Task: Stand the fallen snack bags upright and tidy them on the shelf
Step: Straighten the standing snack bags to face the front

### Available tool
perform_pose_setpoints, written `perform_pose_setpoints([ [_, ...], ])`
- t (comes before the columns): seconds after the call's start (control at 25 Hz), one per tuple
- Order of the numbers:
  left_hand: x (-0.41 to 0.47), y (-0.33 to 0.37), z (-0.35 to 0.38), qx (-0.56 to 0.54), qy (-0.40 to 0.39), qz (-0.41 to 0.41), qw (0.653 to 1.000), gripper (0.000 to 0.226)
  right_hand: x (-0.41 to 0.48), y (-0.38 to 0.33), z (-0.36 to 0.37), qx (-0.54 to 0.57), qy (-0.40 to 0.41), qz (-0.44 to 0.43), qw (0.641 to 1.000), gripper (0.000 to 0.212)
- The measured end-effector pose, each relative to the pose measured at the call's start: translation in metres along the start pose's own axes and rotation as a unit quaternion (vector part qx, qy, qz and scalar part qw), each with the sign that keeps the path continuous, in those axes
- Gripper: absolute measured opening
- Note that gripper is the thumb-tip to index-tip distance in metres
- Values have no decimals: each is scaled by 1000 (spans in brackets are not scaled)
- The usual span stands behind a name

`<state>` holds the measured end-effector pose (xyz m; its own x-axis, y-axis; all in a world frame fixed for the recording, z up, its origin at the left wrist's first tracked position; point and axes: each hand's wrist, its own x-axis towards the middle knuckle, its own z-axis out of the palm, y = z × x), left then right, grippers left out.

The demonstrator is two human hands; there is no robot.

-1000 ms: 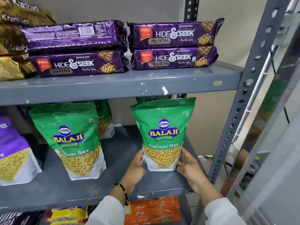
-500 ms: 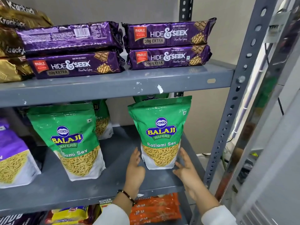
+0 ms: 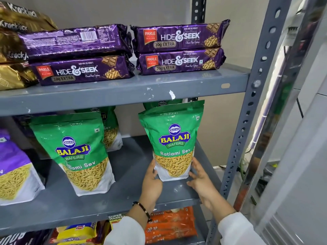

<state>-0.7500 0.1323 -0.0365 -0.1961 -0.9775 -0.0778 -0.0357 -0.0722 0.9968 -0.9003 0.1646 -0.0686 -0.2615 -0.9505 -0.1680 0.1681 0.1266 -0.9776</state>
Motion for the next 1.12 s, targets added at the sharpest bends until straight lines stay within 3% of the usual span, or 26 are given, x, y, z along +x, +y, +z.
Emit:
perform_pose_setpoints([
  [0.16, 5, -8, -6, 11, -11, 6, 1000, 65, -2, -3, 4, 18, 18, -10, 1000, 86],
  [0.24, 9, -17, -17, 9, 6, 2, 1000, 72, -6, -1, 10, 64, 99, -24, 993, 73],
  [0.36, 12, -24, -53, -99, 54, 29, 993, 45, -18, 3, 29, 173, 192, -56, 965, 45],
  [0.4, 9, -23, -73, -128, 74, 48, 988, 35, -20, 3, 41, 197, 177, -57, 963, 40],
  [0.48, -5, -22, -129, -134, 131, 75, 979, 40, -18, 5, 75, 193, 99, -44, 975, 36],
  [0.68, -17, -26, -270, -139, 258, 78, 953, 44, 6, 7, 164, 49, -65, 2, 997, 48],
  [0.76, 5, -30, -300, -139, 226, 43, 963, 47, 12, 11, 192, 16, -81, 15, 996, 54],
  [0.92, 39, -38, -316, -77, 63, -10, 995, 81, 10, 22, 241, 20, -67, 41, 997, 50],
  [1.12, 52, -39, -319, -109, -18, -71, 991, 73, 2, 22, 257, 45, -16, 42, 998, 50],
])
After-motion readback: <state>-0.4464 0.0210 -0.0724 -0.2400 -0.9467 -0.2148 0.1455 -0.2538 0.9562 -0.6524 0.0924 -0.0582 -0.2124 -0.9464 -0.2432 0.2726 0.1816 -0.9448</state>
